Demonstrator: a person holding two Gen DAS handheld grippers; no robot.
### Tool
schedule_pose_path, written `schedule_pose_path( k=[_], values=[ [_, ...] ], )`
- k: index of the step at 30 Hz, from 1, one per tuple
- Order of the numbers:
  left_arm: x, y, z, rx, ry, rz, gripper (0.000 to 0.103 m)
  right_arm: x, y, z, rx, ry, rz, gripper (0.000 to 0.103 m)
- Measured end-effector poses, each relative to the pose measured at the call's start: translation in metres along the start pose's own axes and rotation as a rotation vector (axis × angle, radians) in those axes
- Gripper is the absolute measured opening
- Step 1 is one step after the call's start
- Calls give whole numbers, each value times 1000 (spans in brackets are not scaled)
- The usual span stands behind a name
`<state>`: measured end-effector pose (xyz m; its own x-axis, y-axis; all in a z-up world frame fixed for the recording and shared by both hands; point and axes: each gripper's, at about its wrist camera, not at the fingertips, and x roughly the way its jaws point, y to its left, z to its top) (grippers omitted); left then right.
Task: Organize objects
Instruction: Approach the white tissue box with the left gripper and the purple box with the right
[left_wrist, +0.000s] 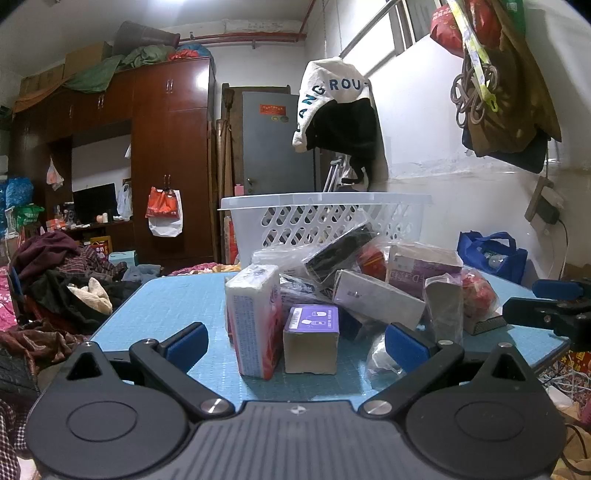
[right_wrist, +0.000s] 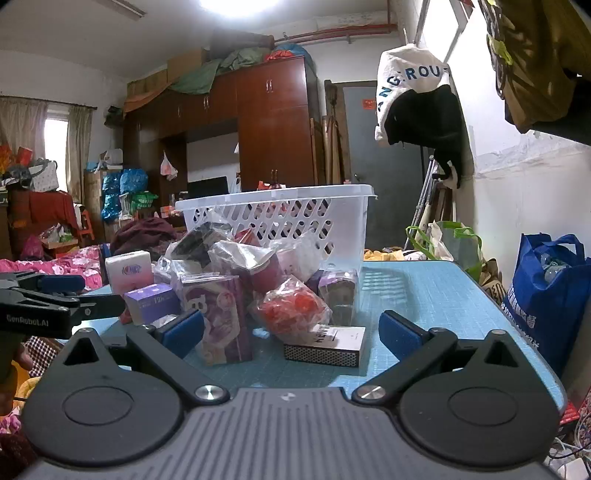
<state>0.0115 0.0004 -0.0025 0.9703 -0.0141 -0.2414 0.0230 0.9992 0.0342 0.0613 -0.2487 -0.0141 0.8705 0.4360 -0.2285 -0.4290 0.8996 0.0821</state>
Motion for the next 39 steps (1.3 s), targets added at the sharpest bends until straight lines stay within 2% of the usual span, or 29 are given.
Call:
schedule_pose_path(
  k=[8,13,18,25,39],
  values=[
    [0,2,1,-7,-8,4,103,5,-10,19,-7,11,19,103],
    [-1,4,2,-14,-16,6,103,0,-5,16,-9,15,21,103],
    [-1,3,1,-8,-18,9,103,6,-5,36,-10,23,25,103],
    [0,4,2,-7,-19,10,103,-8,-2,13,-1,32,23,103],
    [2,8,2,-19,-18,3,103,-19,13,7,5,39,17,103]
  ],
)
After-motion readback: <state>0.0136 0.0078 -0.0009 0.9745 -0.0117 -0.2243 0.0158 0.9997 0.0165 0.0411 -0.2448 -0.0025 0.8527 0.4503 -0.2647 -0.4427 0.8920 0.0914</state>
